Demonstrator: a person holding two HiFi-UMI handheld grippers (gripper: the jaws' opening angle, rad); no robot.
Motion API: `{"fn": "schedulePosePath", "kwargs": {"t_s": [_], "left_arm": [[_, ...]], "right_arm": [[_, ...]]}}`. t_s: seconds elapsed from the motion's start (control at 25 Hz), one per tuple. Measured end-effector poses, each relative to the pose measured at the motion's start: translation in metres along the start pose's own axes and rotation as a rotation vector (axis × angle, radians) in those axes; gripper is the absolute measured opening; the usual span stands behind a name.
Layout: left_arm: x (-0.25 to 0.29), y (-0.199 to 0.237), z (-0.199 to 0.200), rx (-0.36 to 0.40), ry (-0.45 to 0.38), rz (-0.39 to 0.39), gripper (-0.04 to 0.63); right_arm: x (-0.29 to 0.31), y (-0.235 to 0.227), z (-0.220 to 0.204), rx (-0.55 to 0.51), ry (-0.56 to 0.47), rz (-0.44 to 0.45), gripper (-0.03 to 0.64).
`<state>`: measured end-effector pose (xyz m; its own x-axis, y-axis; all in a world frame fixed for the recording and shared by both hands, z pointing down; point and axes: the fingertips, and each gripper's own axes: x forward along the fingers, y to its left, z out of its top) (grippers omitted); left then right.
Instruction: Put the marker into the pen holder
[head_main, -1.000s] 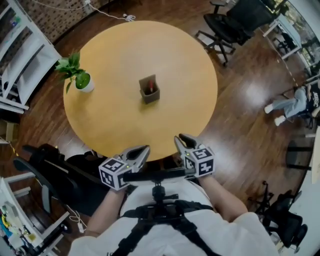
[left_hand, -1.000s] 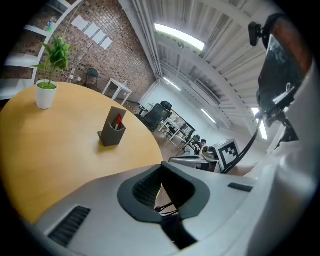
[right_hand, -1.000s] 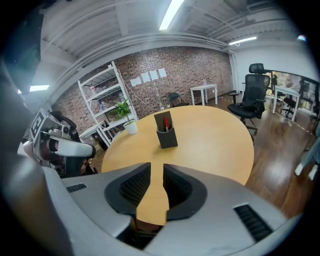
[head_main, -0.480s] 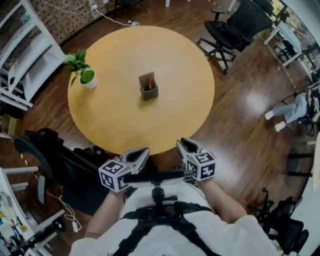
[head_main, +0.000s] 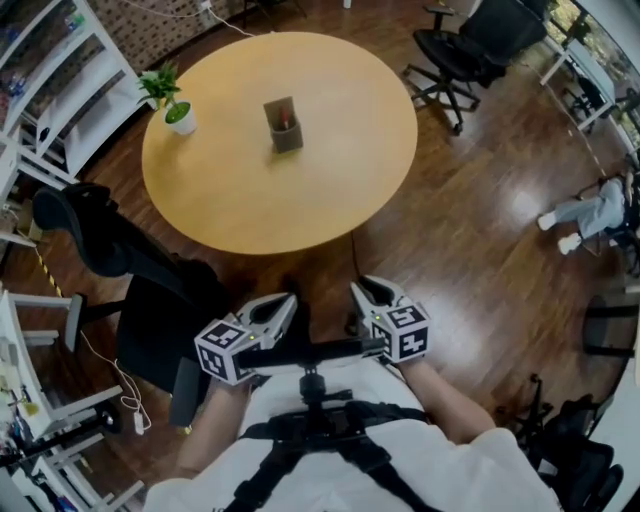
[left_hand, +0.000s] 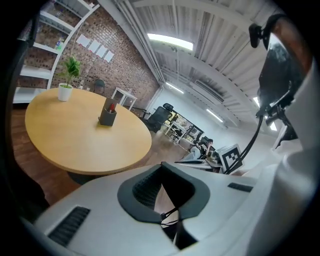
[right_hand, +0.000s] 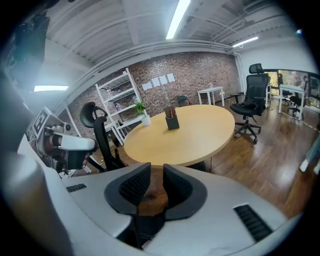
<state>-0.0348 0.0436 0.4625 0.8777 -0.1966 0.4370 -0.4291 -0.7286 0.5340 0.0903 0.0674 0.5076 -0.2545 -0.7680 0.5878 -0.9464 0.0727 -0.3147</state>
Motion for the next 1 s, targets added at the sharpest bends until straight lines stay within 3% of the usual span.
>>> {"fn": "schedulePosePath", "kwargs": {"t_s": [0.32,0.56,0.72,1.0], "left_arm": [[-0.041,-0.055,-0.068,-0.044,-0.04,0.08,-0.003],[-0.057,-0.071,-0.092,-0.061,-0.04,0.078,-0.003],[-0.061,-0.076,-0.091,-0.03,-0.019,0.05,-0.003],[-0.075,-0.084,-0.069,0.053,0.011,-0.008,-0.003]], "right_arm": [[-0.059,0.025,-0.06,-0.034,0.007,0.071,0.087],[-0.07,0.049,-0.077,-0.069,0.006,0.109,0.087],[-0.077,0.057,-0.083,-0.077,0.001,0.094,0.087],[-0.086,0.063,-0.049,-0.05,-0.069,0.016,0.087]]}}
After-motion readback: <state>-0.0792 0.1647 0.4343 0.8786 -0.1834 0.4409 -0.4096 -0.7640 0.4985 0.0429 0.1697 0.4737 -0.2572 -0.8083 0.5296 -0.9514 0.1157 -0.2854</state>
